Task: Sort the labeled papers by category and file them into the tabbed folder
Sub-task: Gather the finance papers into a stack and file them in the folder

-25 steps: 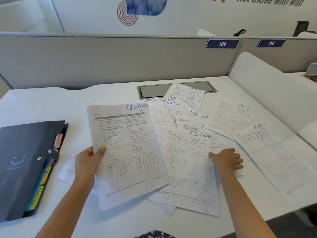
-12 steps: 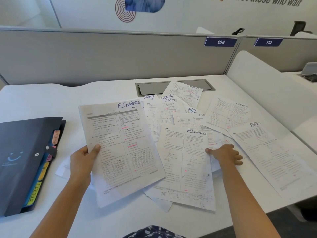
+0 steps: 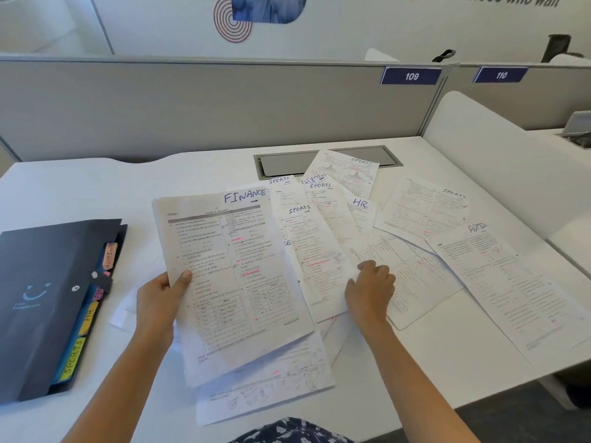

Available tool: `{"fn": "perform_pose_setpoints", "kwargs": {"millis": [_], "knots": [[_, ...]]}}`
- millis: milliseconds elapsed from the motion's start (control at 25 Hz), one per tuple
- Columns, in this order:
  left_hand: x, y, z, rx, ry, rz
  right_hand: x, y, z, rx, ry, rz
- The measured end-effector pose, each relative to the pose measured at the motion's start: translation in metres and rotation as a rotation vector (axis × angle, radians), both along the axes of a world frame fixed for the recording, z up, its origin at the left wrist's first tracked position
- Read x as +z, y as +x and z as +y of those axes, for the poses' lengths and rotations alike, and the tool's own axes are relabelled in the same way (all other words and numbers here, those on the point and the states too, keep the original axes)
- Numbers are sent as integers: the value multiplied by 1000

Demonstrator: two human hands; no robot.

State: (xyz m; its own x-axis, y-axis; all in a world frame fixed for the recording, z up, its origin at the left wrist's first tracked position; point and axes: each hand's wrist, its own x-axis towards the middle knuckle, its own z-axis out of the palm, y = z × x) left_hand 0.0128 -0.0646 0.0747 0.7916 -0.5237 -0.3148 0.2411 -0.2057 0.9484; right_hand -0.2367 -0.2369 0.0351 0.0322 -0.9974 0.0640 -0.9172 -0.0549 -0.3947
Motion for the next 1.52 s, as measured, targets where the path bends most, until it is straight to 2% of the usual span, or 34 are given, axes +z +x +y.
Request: {"fn": "perform_pose_setpoints", "kwargs": {"millis": [120, 160, 360, 480, 560, 680, 920, 1040, 1120, 1240, 1520], "knots": [[0, 0, 2, 7, 0, 13, 6, 13, 23, 161, 166, -209], [0, 1, 3, 8, 0, 14, 6, 19, 31, 204, 249, -221], [-3, 18, 16, 41, 33, -20, 0, 41, 66, 285, 353, 27], [-2, 28, 31, 111, 36, -9, 0, 49, 64, 261, 426, -16], [-2, 32, 39, 140, 42, -8, 1, 49, 58, 240, 403, -97], [-2, 34, 48, 181, 48, -37, 13, 41, 46, 179, 230, -214], [-7, 34, 50, 199, 87, -120, 86, 14, 26, 210, -459, -419], [-8, 31, 40, 162, 113, -126, 121, 7, 25, 203, -579, -561], [-7, 27, 33, 137, 121, -140, 134, 8, 25, 172, -496, -671], [-3, 18, 24, 79, 78, -162, 127, 18, 26, 201, -249, -783], [11, 1, 9, 9, -25, -148, 52, 51, 27, 237, 259, -733]]}}
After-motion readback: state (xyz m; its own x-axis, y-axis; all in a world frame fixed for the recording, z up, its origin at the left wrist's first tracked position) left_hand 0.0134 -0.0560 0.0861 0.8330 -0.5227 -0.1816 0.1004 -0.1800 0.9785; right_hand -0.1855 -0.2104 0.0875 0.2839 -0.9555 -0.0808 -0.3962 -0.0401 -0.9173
